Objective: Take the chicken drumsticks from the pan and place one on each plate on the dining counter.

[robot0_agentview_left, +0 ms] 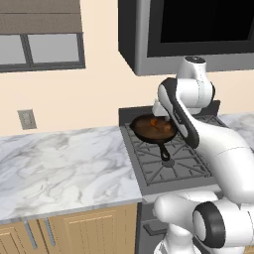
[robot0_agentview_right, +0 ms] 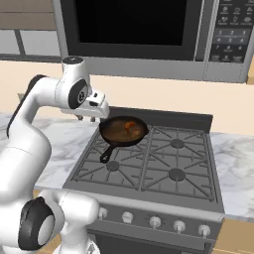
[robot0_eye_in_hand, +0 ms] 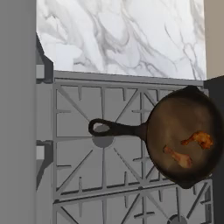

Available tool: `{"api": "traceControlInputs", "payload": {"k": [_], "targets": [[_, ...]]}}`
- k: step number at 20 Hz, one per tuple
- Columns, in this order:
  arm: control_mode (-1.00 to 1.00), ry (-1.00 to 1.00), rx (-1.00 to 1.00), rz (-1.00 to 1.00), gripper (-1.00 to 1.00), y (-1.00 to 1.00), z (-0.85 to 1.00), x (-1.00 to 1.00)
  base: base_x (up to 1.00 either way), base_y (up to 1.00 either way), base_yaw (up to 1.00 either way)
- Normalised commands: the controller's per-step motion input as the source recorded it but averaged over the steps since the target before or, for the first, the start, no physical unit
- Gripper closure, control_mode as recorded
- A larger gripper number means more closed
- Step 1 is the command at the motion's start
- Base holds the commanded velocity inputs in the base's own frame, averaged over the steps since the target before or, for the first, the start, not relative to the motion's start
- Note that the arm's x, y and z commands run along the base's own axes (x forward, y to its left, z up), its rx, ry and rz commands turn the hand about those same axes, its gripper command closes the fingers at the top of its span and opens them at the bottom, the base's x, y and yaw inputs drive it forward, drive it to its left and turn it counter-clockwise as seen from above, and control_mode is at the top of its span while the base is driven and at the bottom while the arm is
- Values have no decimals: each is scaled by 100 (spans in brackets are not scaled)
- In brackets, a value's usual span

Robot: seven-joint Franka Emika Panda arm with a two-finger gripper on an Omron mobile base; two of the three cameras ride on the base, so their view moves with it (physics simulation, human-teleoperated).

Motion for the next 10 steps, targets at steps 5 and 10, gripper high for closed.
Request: {"api": "traceControlInputs", "payload": {"k": [5,10], "targets": [[-100,-5,0,0,-100,-1,-4,20,0,0,0],[-100,-2,0,0,-100,-20,-21,31,0,0,0]]}}
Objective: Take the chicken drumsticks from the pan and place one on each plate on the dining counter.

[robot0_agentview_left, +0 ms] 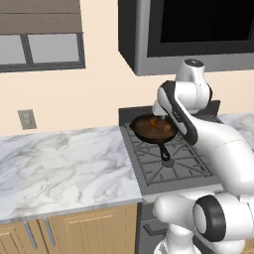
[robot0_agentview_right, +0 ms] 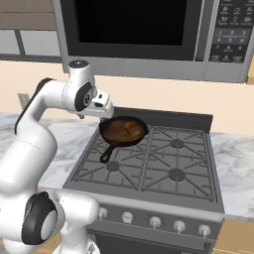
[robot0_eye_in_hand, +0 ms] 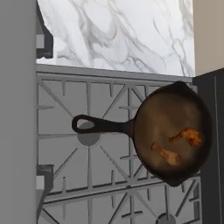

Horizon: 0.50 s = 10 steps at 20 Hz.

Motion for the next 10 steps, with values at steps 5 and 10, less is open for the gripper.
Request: {"api": "traceControlInputs", "payload": {"k": [5,10], "targets": [[-100,5,0,-14,-100,-28,-36,35,0,0,0],[-100,3,0,-7,-100,-11,-49,41,0,0,0]]}}
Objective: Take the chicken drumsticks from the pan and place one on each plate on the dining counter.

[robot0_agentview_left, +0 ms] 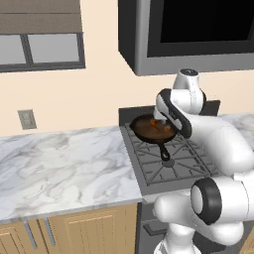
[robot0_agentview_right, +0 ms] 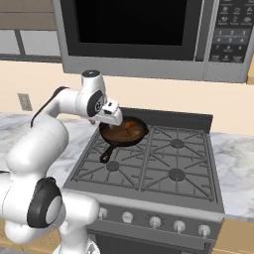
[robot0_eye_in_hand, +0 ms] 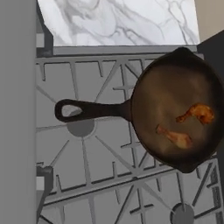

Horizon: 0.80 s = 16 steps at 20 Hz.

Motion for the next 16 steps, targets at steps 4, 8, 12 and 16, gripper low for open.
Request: {"api": "traceControlInputs", "payload": {"k": [4,8,12,16], "targets": [[-100,0,0,0,-100,0,-52,63,0,0,0],[-100,-7,-1,0,-100,-9,-38,66,0,0,0],[-100,-8,0,1,-100,-13,-31,66,0,0,0],[-100,-1,0,1,-100,-21,-21,37,0,0,0]]}}
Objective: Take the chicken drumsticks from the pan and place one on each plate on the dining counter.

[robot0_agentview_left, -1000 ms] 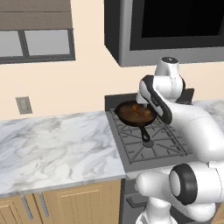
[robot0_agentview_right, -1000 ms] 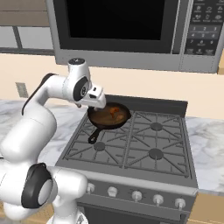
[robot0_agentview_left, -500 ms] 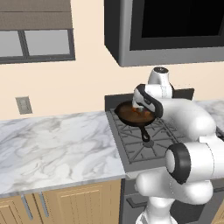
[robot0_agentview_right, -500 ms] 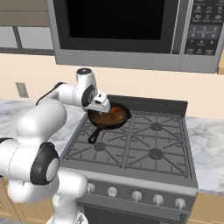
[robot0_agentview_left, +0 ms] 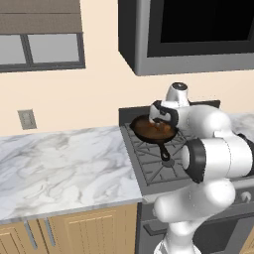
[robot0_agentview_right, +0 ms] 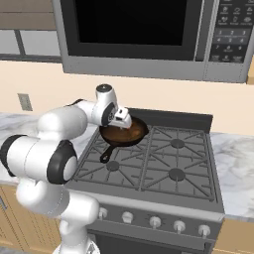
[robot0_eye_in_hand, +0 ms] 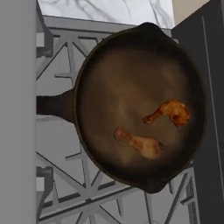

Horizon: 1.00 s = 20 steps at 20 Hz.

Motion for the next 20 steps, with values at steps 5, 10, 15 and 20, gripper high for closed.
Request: {"api": "traceControlInputs", "payload": {"k": [5,10,15,20], "targets": [[-100,6,0,-6,-100,-36,-19,13,0,0,0],[-100,4,-1,-7,-100,-10,-41,40,0,0,0],[-100,0,-1,-4,-100,-11,-53,46,0,0,0],[-100,1,0,-4,-100,-26,-34,39,0,0,0]]}}
